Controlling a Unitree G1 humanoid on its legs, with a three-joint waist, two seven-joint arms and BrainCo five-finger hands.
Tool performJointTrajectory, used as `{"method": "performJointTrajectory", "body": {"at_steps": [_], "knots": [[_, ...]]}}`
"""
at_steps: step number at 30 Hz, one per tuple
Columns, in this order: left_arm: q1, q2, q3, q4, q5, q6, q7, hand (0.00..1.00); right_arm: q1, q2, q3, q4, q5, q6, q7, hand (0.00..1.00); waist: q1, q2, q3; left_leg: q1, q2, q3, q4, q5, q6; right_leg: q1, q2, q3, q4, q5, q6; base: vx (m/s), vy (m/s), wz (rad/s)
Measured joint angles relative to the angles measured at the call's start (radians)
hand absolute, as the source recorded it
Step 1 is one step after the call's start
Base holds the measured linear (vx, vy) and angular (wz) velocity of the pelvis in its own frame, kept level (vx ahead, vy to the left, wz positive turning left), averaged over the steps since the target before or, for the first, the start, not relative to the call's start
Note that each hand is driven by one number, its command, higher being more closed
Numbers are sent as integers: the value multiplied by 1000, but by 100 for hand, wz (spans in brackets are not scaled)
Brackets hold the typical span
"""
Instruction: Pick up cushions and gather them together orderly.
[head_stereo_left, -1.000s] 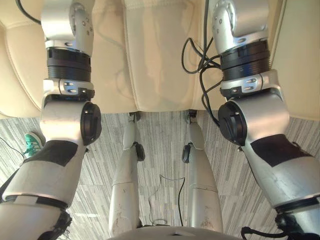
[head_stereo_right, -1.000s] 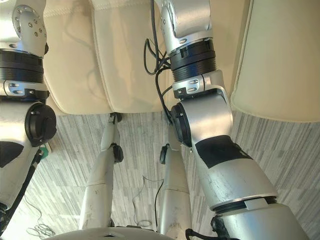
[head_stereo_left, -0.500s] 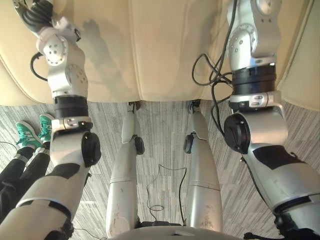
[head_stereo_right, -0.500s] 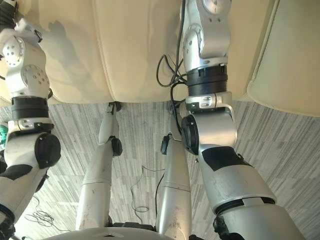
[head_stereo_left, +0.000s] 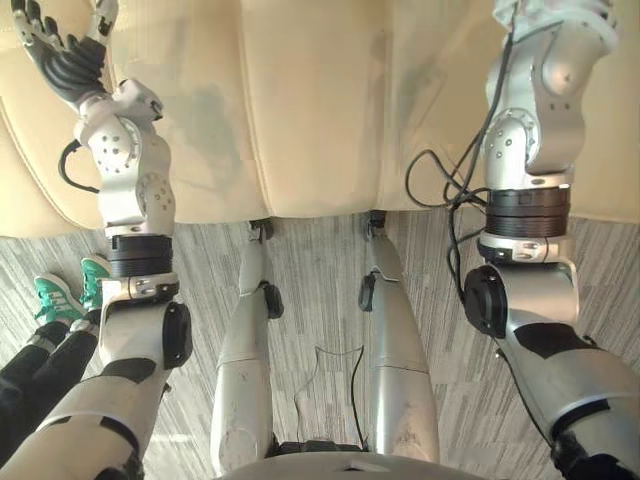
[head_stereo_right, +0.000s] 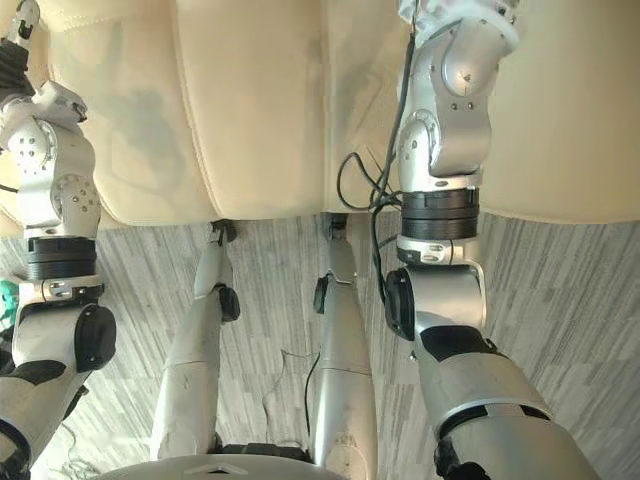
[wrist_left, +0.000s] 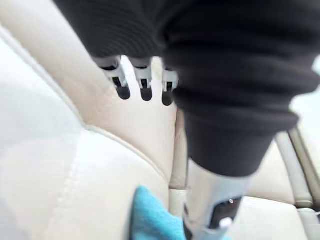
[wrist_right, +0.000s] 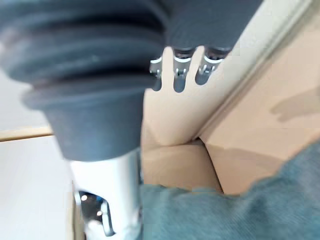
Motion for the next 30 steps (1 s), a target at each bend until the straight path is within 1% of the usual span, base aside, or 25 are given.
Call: {"method": "performJointTrajectory", "body": {"at_steps": [2, 3, 4, 5, 6, 7, 8, 10, 11, 12, 14, 15, 16, 17, 18, 19, 20, 22, 26, 28, 30], "knots": [[82, -1, 4, -79, 1, -3, -13, 0, 76, -4, -6, -71, -2, 6, 14, 0, -5, 0, 0, 52, 4, -6, 0, 4, 5, 50, 4, -6, 9, -10, -8, -39, -99, 1], [147, -1, 7, -144, 1, -15, -35, 0, 152, -10, -9, -143, -5, 12, 25, 0, -7, 0, 0, 95, 8, -17, 0, 4, 5, 94, 7, -12, 12, -19, -10, -37, -91, 5], [182, 0, 10, -176, 2, -23, -44, 0, 192, -10, -15, -181, -12, 15, 34, 0, -7, 0, 0, 117, 9, -24, 0, 4, 5, 117, 8, -16, 13, -24, -12, -38, -118, 9], [243, -1, 17, -228, 2, -36, -60, 0, 263, -11, -24, -241, -35, 15, 49, 0, -8, 0, -1, 150, 10, -31, 0, 2, 6, 153, 9, -23, 13, -34, -14, -11, -138, 9], [344, -2, 23, -302, 5, -64, -83, 0, 377, -9, -39, -327, -60, 12, 69, 0, -8, 0, -1, 200, 15, -34, 0, -23, 21, 205, 13, -33, 13, -54, -17, -2, -115, 8], [373, -2, 23, -317, 5, -72, -90, 0, 410, -8, -42, -346, -69, 9, 78, 0, -8, 0, -1, 214, 15, -34, 0, -31, 20, 219, 13, -35, 13, -60, -14, 43, -108, 10], [467, -9, 28, -328, 3, -90, -127, 0, 531, -3, -52, -389, -80, -7, 108, 0, -7, -1, -3, 264, 13, -35, 0, -49, 22, 274, 12, -38, 10, -67, -11, 44, -54, 9], [581, -51, 53, -327, 2, -90, -182, 0, 675, 26, -54, -415, -80, -11, 166, 0, -8, -5, -10, 326, 8, -35, 0, -66, 25, 342, 10, -39, -2, -72, -8, 49, -62, 6], [613, -63, 53, -326, 2, -90, -192, 0, 710, 37, -53, -414, -79, -11, 176, 0, -6, -7, -18, 337, 7, -35, 0, -69, 25, 356, 10, -39, -8, -72, -8, 52, -55, 2], [706, -105, 52, -321, 3, -89, -229, 0, 813, 74, -47, -409, -80, -11, 214, 0, -2, -11, -57, 363, 7, -37, 0, -78, 25, 392, 10, -43, -28, -72, -8, 43, -39, 1], [821, -167, 50, -276, 12, -79, -281, 0, 949, 134, -36, -406, -80, -12, 272, 0, 4, -20, -101, 425, 9, -35, 0, -96, 24, 467, 12, -49, -61, -72, -7, 62, -59, 0], [878, -203, 50, -226, 21, -66, -304, 0, 1033, 177, -29, -395, -80, -12, 300, 0, 4, -27, -146, 459, 9, -32, 0, -109, 23, 509, 12, -52, -83, -77, -5, 76, -66, -3], [902, -217, 48, -205, 22, -61, -313, 0, 1066, 193, -24, -391, -80, -13, 312, 0, 5, -29, -162, 479, 9, -30, 0, -114, 21, 531, 12, -51, -92, -78, -6, 108, -63, -10], [963, -247, 43, -146, 23, -47, -339, 0, 1143, 230, -13, -355, -85, -15, 341, 0, 2, -40, -208, 530, 9, -24, 0, -132, 24, 586, 12, -50, -114, -80, -6, 124, -47, -16], [1007, -269, 37, -82, 43, -28, -362, 0, 1206, 263, -13, -305, -116, -13, 365, 0, 1, -46, -251, 576, 9, -13, 0, -151, 21, 636, 13, -46, -136, -84, -4, 156, -47, -21], [1036, -283, 29, -36, 67, -14, -375, 0, 1242, 285, -13, -262, -129, -11, 371, 0, 1, -52, -279, 607, 10, 1, 0, -162, 23, 668, 14, -39, -152, -84, -4, 132, -33, -22], [1053, -290, 23, -5, 85, -8, -381, 0, 1256, 298, -12, -226, -142, -8, 377, 0, 2, -57, -294, 631, 10, 6, 0, -175, 15, 689, 15, -31, -161, -84, -4, 163, -29, -32], [1089, -315, -1, 152, 158, 26, -398, 0, 1308, 338, -13, -79, -166, 11, 384, 0, 0, -60, -347, 710, 11, 36, 0, -203, 7, 767, 15, -16, -198, -83, -5, 151, -23, -36], [1081, -358, 6, 421, 249, 70, -413, 0, 1318, 371, -18, 204, -201, 53, 385, 0, -19, -54, -405, 806, 13, 69, 0, -238, 2, 870, 17, -4, -242, -84, -4, 100, -6, -18], [1073, -364, 18, 484, 284, 83, -413, 0, 1313, 380, -35, 292, -204, 65, 385, 0, -19, -55, -426, 831, 15, 82, 0, -247, -3, 893, 21, 7, -254, -84, -4, 75, -4, -19], [1067, -360, 43, 562, 320, 96, -414, 0, 1291, 387, -80, 457, -246, 82, 385, 0, -20, -54, -448, 873, 16, 93, 0, -263, -9, 931, 26, 25, -271, -83, -5, 88, -7, -24]]}}
